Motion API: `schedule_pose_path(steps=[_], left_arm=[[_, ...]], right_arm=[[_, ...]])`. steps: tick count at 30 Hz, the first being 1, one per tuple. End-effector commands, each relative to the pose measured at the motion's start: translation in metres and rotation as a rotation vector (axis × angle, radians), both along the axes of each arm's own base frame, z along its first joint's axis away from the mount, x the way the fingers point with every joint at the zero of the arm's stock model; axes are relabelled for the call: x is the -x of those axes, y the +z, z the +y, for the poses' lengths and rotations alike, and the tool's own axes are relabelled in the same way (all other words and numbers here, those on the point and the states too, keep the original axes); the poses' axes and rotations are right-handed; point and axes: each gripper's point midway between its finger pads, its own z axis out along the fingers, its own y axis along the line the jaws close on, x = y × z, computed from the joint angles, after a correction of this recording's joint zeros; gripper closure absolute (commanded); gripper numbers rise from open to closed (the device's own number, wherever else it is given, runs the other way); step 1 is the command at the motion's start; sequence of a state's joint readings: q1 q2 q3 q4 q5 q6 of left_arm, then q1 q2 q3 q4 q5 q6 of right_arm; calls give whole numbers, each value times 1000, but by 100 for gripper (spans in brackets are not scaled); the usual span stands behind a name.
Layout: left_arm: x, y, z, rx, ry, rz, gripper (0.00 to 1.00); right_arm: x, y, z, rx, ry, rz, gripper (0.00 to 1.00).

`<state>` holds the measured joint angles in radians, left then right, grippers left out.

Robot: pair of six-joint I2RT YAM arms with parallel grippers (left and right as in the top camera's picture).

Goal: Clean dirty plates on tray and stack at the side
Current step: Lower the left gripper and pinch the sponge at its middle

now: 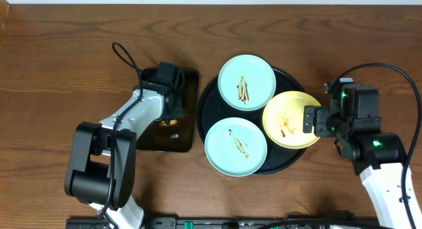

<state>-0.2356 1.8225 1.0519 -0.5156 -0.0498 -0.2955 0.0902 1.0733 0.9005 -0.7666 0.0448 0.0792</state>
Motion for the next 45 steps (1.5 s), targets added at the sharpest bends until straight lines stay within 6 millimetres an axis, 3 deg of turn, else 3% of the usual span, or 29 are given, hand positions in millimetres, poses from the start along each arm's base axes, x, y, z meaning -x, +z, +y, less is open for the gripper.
schedule_pose_path(steps=[1,3,4,9,10,12,14,15,16,19,20,22,23,24,27,35,39,45], left_arm=[[16,-21,-26,143,-66,96,93],[17,-16,-45,240,-163,91,92],[15,-14,-45,237,-180,83,92],[9,-13,30,-105,166,29,93],[11,-13,33,-111,198,32,93],[13,-17,10,6,117,64,92],[15,-15,-28,189,-104,89,93],[15,-14,-35,223,-157,89,93],[14,-15,-33,208,-161,84,92],[12,-16,-2,61,43,72,93],[12,-14,-6,84,38,78,92],[15,-5,-34,215,-148,85,93],[13,-1,-36,224,-187,71,93],[10,3,-30,190,-167,51,93],[0,17,-8,84,-48,-15,93],[-8,65,-9,108,-51,-148,92],[-6,65,-9,107,-51,-143,92],[-1,59,-8,102,-50,-114,92]], right_arm=[[-3,8,-1,7,-1,-17,1],[-3,8,-1,7,-1,-16,1],[-3,7,-1,7,-1,-16,1],[-3,7,-1,7,-1,-15,1],[-3,7,-1,7,-1,-15,1],[-2,7,-1,7,-1,-14,1],[-2,7,-1,8,-1,-13,1],[-2,7,-1,8,-1,-13,1],[-2,7,-1,8,-1,-13,1],[-2,7,-1,8,-1,-12,1],[-2,7,-1,7,-1,-12,1],[-1,6,-1,9,-2,-8,1],[-1,6,-2,9,-2,-6,2],[0,5,-3,13,-7,-2,7],[3,4,-17,27,-126,6,8],[2,7,-51,5,-299,-16,1],[-3,-1,-45,-76,-177,16,1],[-6,-32,-40,-194,-117,132,2]])
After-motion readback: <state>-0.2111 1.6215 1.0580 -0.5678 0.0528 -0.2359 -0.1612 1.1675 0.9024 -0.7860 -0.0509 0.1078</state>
